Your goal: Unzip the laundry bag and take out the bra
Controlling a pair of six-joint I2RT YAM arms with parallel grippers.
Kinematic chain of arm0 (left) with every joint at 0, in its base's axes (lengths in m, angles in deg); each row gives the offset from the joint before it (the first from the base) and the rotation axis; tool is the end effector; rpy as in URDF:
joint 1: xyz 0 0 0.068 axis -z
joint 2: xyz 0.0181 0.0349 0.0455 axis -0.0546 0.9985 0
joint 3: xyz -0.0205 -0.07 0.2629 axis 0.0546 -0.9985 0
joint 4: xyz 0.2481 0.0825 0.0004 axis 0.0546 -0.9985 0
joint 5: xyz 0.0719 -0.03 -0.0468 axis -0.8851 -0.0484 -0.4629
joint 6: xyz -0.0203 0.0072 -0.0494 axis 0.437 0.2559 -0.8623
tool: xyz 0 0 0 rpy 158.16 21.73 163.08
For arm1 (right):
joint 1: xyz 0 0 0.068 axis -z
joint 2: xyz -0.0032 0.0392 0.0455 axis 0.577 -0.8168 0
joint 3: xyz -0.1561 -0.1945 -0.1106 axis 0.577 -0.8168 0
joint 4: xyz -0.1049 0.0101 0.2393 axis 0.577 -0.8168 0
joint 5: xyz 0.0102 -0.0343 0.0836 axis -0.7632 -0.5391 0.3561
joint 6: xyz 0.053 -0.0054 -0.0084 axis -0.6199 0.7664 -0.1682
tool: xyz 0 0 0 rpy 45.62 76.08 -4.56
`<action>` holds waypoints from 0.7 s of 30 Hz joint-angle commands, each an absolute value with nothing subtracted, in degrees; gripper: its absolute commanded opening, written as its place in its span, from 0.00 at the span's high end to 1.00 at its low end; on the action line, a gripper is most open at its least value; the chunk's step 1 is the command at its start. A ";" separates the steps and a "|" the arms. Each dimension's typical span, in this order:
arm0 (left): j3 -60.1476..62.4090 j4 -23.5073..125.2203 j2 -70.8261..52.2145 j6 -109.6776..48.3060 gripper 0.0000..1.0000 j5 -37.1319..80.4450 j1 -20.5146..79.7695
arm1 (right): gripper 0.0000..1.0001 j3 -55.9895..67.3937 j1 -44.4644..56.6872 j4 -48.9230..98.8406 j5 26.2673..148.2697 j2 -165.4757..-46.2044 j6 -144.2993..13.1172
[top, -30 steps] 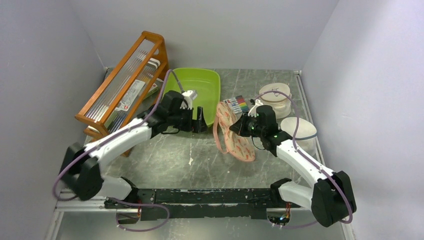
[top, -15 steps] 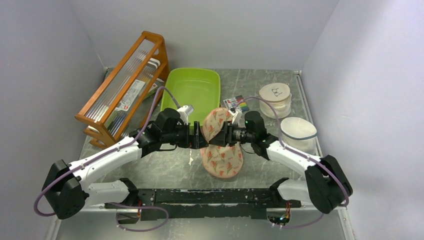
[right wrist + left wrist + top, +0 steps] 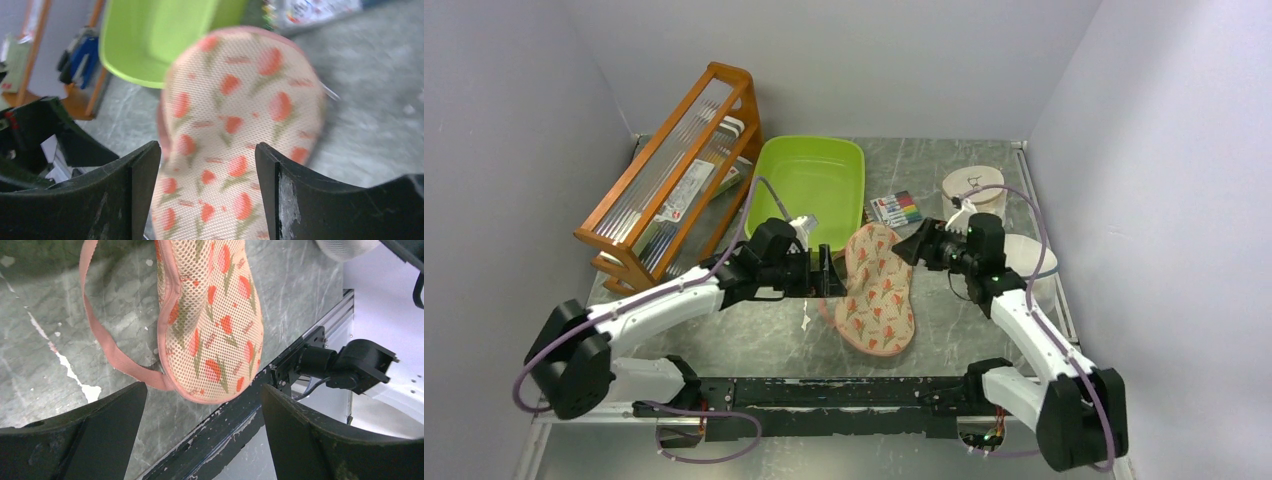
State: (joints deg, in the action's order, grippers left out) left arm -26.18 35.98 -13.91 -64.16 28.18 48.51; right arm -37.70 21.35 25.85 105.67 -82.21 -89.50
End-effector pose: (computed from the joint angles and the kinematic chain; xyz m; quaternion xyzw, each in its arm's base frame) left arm 0.1793 -0.1945 0.2419 0.0582 0.8939 -0.3863 0.2200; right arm 0.2111 0.0683 0.2412 0.0004 0.8302 0.3746 0.4128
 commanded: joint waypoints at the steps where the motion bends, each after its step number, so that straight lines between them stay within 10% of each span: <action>1: -23.28 40.31 -7.23 -65.41 0.04 31.39 49.90 | 0.33 -40.96 29.05 21.87 113.57 -87.96 -89.95; 21: -18.35 31.65 -5.48 -64.34 0.04 12.03 60.12 | 0.39 -50.45 23.68 31.04 119.67 -96.52 -94.84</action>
